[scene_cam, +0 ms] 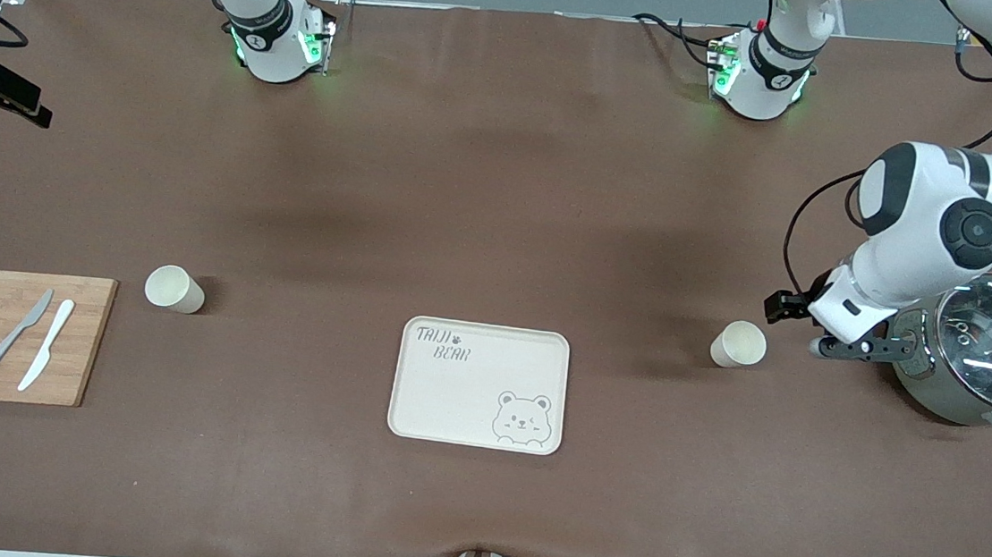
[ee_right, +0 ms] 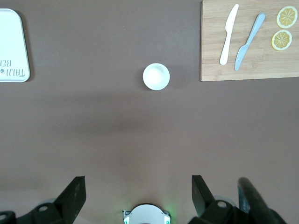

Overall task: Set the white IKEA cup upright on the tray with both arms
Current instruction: 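Lower the left gripper around the white cup and close it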

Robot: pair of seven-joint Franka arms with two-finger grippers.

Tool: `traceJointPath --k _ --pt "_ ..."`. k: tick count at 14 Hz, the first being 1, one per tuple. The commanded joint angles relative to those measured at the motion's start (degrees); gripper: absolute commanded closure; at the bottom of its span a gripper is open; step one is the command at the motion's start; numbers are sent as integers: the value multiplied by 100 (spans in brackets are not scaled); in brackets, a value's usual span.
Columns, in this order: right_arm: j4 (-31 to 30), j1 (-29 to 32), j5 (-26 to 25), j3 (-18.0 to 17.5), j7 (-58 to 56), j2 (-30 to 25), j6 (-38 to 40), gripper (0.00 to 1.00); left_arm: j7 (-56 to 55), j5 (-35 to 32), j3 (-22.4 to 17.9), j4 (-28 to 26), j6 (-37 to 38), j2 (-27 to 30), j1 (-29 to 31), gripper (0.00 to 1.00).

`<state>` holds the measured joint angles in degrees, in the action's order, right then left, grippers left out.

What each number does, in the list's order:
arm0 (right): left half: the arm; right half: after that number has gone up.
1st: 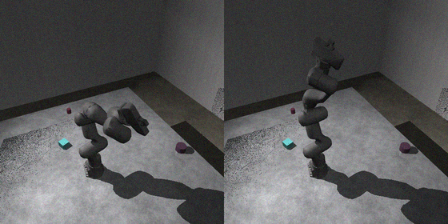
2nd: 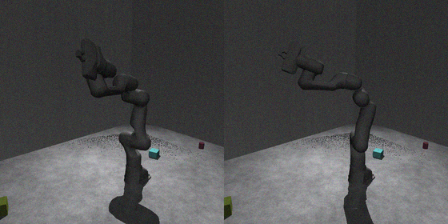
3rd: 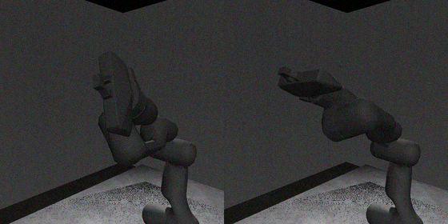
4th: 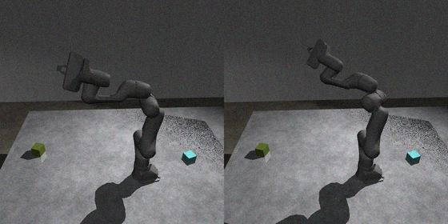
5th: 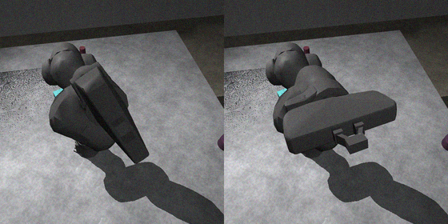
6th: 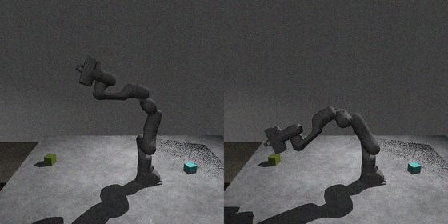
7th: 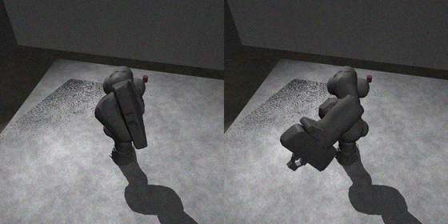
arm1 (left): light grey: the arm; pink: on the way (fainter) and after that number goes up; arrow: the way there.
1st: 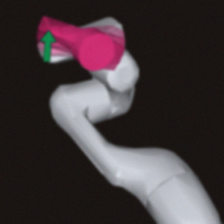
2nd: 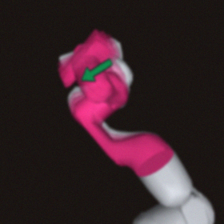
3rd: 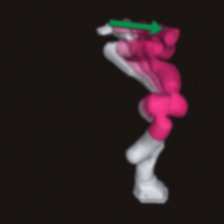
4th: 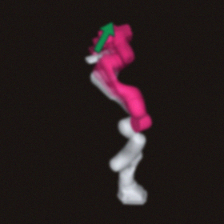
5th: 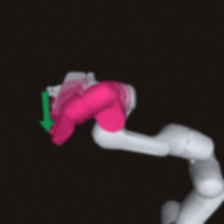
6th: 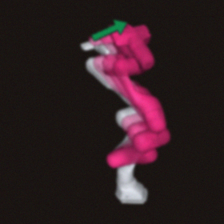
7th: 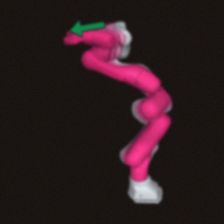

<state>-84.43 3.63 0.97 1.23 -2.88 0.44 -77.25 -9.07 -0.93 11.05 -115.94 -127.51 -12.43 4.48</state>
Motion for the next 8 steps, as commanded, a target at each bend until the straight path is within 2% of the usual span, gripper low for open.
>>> traceJointPath --k 1,3,8 --pt "94 76 0 -44 50 35 17 0 -51 58 28 19 -405 -312 10 25" --pt "102 76 9 -44 33 88 -1 0 -51 58 37 2 -818 -567 -8 25" --pt "111 76 26 -44 42 114 -1 0 -42 49 37 -25 -872 -831 1 34"
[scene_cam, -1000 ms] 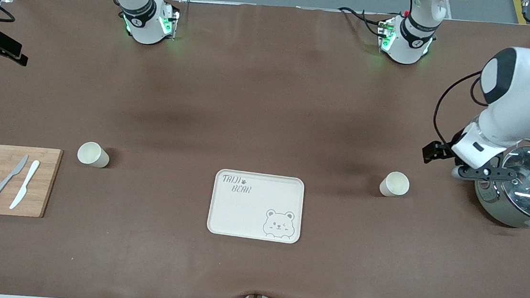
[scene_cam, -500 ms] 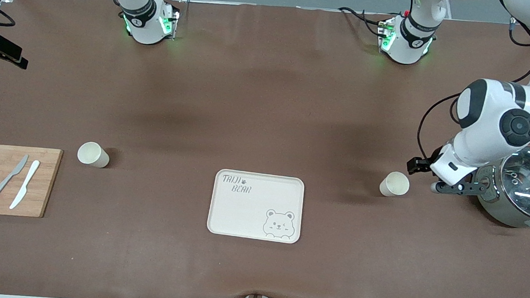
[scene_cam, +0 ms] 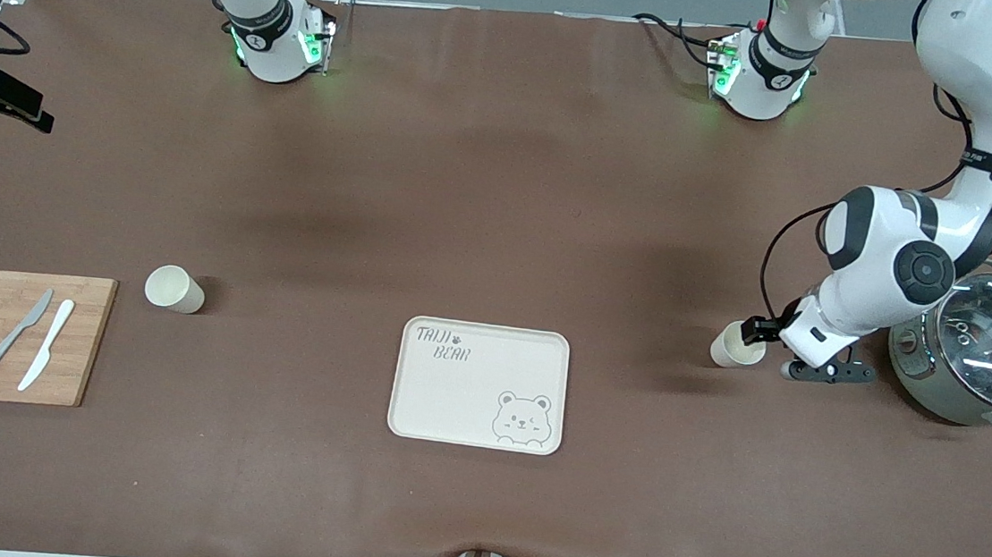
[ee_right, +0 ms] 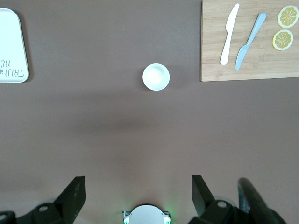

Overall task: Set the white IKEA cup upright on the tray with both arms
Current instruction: 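Lower the left gripper around the white cup and close it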

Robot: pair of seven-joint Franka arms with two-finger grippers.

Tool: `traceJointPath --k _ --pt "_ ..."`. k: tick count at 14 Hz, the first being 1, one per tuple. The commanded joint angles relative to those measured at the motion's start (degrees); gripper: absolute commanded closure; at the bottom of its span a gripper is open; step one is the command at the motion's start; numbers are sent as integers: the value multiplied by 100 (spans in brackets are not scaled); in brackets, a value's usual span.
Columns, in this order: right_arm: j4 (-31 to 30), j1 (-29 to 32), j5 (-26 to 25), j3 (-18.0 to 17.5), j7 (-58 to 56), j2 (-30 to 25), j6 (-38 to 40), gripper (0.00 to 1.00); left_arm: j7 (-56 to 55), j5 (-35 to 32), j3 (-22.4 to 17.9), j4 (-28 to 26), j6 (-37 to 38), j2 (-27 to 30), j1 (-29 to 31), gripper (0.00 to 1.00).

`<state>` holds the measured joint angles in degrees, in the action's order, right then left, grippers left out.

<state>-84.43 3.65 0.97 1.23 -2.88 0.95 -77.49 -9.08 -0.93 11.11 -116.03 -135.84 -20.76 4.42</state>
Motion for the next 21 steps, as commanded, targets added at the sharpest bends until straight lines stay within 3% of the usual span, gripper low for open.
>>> traceJointPath --k 1,5,7,9,15,19,21 --pt "111 74 26 -44 42 64 23 0 -42 49 32 -7 -39 -103 15 37" --pt "111 65 26 -44 42 64 23 0 -42 49 32 2 -47 -323 7 54" --pt "111 74 35 -44 42 64 23 0 -42 49 32 2 -47 -376 15 72" --pt "111 74 35 -44 42 64 23 0 -33 40 32 10 -47 -420 15 97" --pt "111 74 35 -44 42 72 14 0 -50 49 110 116 67 -271 -11 100" --pt "111 83 35 -44 42 108 14 0 -1471 58 707 404 146 -244 -29 100" --pt "119 74 26 -44 42 116 14 0 -2086 49 814 651 164 -358 -195 100"
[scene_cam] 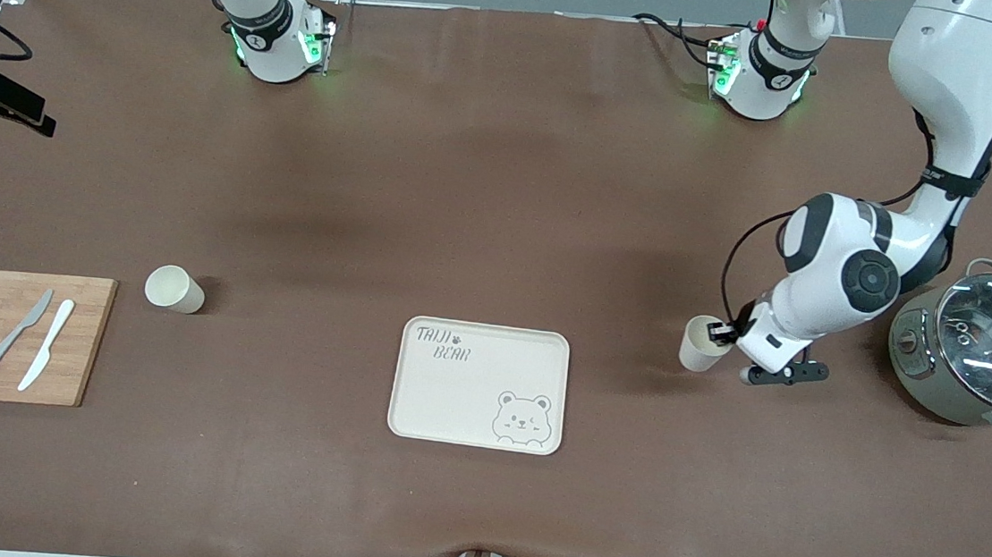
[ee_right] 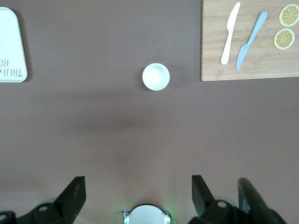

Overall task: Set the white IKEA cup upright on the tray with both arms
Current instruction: 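Carry the white cup with the left gripper over the bear tray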

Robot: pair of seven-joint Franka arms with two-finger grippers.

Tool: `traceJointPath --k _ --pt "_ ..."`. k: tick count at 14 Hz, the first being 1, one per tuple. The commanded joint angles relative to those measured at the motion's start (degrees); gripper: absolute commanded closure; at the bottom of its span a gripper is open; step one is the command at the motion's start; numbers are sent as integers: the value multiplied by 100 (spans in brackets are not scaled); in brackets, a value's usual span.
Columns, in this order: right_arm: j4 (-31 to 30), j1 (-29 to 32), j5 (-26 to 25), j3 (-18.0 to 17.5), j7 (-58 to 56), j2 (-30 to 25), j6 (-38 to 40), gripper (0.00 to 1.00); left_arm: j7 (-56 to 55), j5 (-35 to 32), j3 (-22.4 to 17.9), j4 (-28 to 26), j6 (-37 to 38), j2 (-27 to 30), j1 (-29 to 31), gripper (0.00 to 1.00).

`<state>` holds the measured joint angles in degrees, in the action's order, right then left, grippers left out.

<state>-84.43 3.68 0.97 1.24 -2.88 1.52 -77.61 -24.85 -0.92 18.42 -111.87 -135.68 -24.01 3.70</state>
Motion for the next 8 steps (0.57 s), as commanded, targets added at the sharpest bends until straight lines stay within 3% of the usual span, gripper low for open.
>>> traceJointPath --k 1,6,8 --pt "145 72 35 -45 50 59 27 0 -808 57 83 402 147 -129 -272 100" --pt "154 159 96 -45 42 173 27 0 -2407 66 83 1289 147 -735 -1010 100" --pt "154 108 1 -54 -11 452 18 0 -2943 66 83 1798 147 -1130 -1265 100"
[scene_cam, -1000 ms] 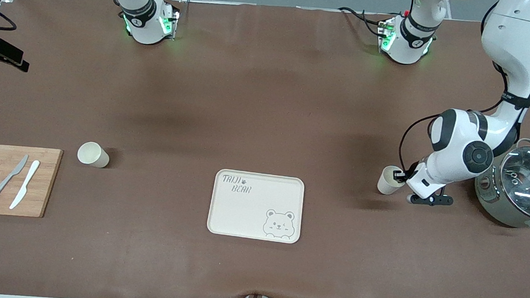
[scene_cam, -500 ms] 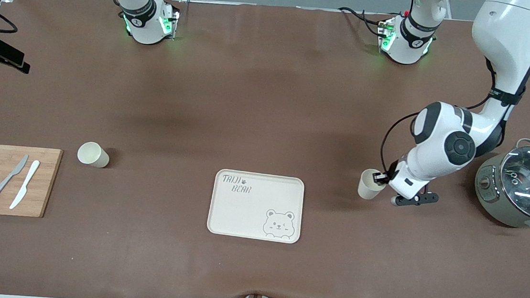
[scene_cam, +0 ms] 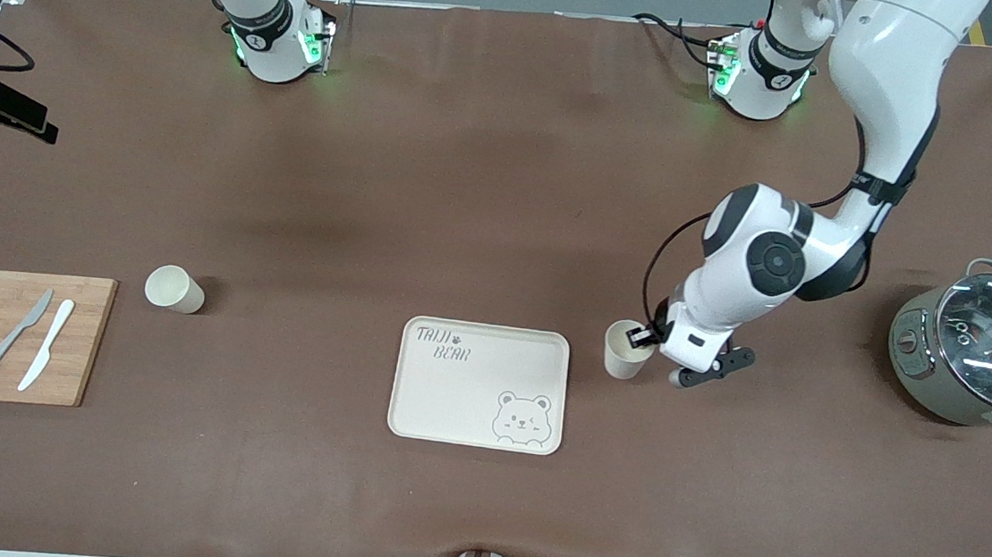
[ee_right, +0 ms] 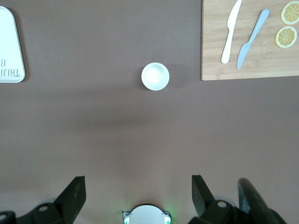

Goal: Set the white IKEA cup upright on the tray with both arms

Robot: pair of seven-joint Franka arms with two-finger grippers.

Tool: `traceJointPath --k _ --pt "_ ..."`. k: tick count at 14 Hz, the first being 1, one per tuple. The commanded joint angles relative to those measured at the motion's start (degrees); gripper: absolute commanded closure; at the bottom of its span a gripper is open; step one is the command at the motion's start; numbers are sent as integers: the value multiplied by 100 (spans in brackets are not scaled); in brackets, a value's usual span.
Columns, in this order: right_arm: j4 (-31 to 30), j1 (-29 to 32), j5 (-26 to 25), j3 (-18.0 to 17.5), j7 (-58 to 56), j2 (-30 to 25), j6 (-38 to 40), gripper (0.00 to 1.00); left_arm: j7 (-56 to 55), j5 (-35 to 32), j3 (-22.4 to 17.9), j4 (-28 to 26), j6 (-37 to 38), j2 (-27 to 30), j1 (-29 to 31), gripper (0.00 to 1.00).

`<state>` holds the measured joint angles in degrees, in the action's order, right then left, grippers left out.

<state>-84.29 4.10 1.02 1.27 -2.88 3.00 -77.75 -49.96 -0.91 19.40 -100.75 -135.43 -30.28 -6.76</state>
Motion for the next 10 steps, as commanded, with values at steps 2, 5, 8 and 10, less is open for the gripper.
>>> traceJointPath --k 2,5,8,10 --pt "220 47 -32 -65 -11 490 -38 0 -1013 56 -15 1204 122 -899 -561 100" --pt "238 73 -32 -65 -19 587 -204 0 -1384 48 -24 1680 113 -1313 -695 100" --pt "221 117 3 -65 -28 1070 -345 0 -1726 74 -50 1997 43 -1665 -976 100" --pt "194 64 -41 -57 15 1219 -372 0 -1903 74 -51 2051 43 -1788 -1090 100"
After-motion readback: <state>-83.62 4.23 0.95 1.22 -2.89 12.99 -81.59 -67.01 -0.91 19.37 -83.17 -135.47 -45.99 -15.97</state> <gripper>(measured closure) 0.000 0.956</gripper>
